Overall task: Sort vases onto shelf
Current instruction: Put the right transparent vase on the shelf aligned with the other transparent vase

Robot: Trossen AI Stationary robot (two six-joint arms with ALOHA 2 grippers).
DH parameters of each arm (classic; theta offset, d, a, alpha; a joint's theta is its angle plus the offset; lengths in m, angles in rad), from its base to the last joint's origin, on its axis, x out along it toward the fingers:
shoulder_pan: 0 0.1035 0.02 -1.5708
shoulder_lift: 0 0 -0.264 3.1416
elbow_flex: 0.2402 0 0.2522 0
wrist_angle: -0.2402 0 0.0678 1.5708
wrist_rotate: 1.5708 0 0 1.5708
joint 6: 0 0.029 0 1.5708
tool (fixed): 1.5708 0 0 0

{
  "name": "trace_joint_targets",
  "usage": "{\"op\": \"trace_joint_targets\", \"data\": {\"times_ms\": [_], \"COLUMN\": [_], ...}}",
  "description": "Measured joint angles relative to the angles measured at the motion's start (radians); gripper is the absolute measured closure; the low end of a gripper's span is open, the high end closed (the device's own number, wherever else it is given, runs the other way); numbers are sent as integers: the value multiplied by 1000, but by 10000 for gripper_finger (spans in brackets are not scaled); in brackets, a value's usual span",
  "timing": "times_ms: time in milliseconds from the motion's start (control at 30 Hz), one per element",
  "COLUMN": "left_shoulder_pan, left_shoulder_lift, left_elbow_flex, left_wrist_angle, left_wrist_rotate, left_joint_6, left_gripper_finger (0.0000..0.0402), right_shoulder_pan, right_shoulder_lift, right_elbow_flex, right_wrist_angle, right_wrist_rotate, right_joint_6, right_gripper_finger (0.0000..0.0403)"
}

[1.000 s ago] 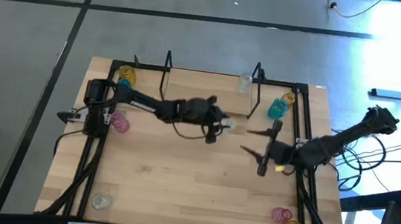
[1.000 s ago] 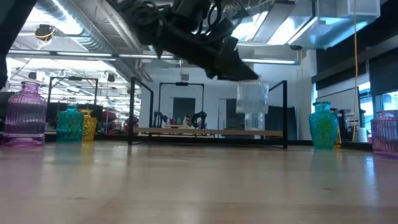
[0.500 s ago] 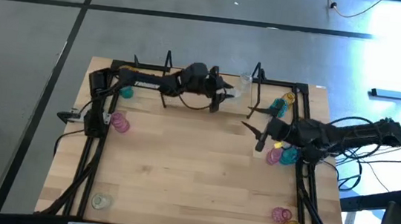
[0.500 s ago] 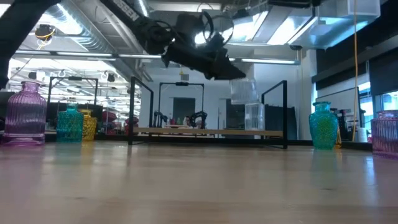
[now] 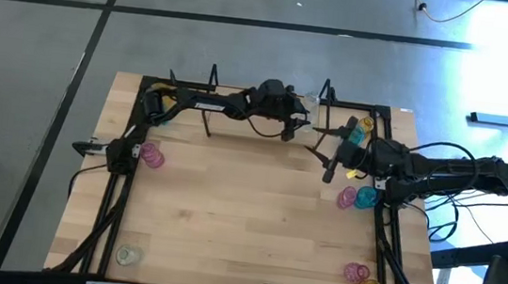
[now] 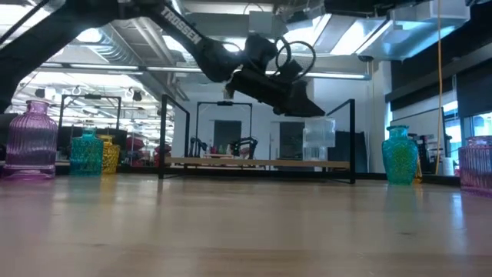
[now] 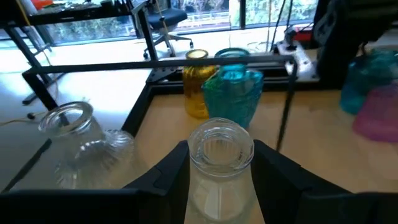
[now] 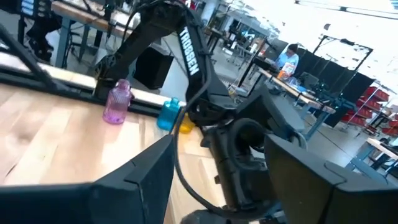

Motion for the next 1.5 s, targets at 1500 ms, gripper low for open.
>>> {"op": "trace_joint_targets", "data": {"times_ms": [1500], "left_shoulder_pan": [-21], "left_shoulder_lift": [96], "left_elbow_flex": [5], "left_wrist_angle": [156], "left_wrist_rotate": [-164], "left_joint_6": [-96], "left_gripper_finger": [216], "right_shoulder_pan": [0], "right_shoulder_lift": [5], "right_elbow_flex": [-1], "right_wrist_angle": [-17], "right_wrist_rotate": [-40], "right_joint_6": [6], "right_gripper_finger": [166]}}
